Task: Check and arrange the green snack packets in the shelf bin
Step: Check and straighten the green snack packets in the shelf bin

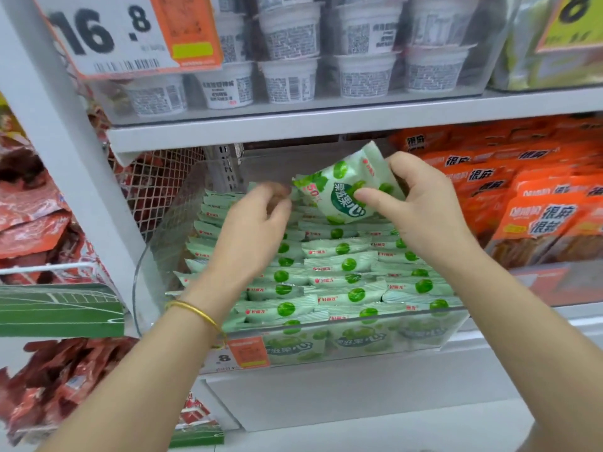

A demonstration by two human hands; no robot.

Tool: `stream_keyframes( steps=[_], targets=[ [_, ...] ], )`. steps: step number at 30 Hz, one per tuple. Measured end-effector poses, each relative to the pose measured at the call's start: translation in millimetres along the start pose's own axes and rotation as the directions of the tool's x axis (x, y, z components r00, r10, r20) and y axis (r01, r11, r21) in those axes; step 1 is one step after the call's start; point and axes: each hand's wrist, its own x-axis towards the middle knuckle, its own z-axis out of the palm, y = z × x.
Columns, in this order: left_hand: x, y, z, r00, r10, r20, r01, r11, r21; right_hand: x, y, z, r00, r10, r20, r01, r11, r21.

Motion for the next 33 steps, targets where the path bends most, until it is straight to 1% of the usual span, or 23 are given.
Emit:
stream_keyframes(
  steps=[2, 3, 5, 8, 12, 17, 20, 21, 24, 25, 27, 29, 31, 33],
  targets=[
    [0, -15, 8, 0.994, 0.091, 0.068, -0.102, 0.978, 0.181, 1, 2, 1, 1.0, -0.011, -0.001, 0.011, 0.999, -0.053],
    [0, -20, 11, 0.988, 0.112, 0.103, -0.135, 0.957, 0.258, 1, 3, 2, 1.0, -0.018, 0.006, 0.018, 0.997, -0.072],
    [1, -25, 15, 0.982, 0.114, 0.152, -0.158, 0.936, 0.316, 1, 3, 5, 0.999, -0.026, 0.04, 0.031, 0.993, -0.113],
    [0, -26, 16, 0.977, 0.112, 0.181, -0.167, 0.93, 0.327, 1, 4, 8, 0.992, -0.06, 0.106, 0.082, 0.973, -0.217],
    [-1, -28, 14, 0.977, 0.092, 0.19, -0.151, 0.932, 0.328, 6, 2, 14, 0.967, -0.106, 0.234, 0.187, 0.916, -0.356],
    [-1, -28, 14, 0.98, 0.069, 0.185, -0.121, 0.949, 0.29, 11, -2, 22, 0.953, -0.049, 0.298, 0.198, 0.848, -0.492],
    [-2, -29, 12, 0.984, 0.068, 0.164, -0.109, 0.96, 0.26, 8, 0, 37, 0.908, 0.012, 0.418, 0.234, 0.815, -0.531],
    [-2, -29, 12, 0.985, 0.073, 0.157, -0.111, 0.962, 0.249, 9, 1, 38, 0.904, 0.026, 0.427, 0.23, 0.811, -0.538],
    [-3, -27, 10, 0.985, 0.115, 0.13, -0.14, 0.968, 0.207, 19, 1, 22, 0.94, 0.012, 0.341, 0.176, 0.839, -0.515],
    [-3, -26, 10, 0.983, 0.136, 0.123, -0.158, 0.969, 0.189, 20, 2, 18, 0.943, 0.002, 0.331, 0.179, 0.838, -0.515],
    [-1, -25, 12, 0.975, 0.184, 0.124, -0.204, 0.963, 0.174, 18, 2, 20, 0.931, -0.012, 0.364, 0.219, 0.817, -0.534],
    [0, -26, 17, 0.965, 0.222, 0.141, -0.247, 0.949, 0.198, 14, 4, 31, 0.906, 0.003, 0.424, 0.26, 0.785, -0.562],
    [0, -25, 20, 0.966, 0.212, 0.149, -0.242, 0.942, 0.23, 12, 7, 36, 0.895, 0.027, 0.445, 0.264, 0.771, -0.579],
    [0, -25, 21, 0.973, 0.179, 0.148, -0.213, 0.943, 0.257, 14, 9, 34, 0.908, 0.009, 0.419, 0.264, 0.765, -0.587]
  ],
)
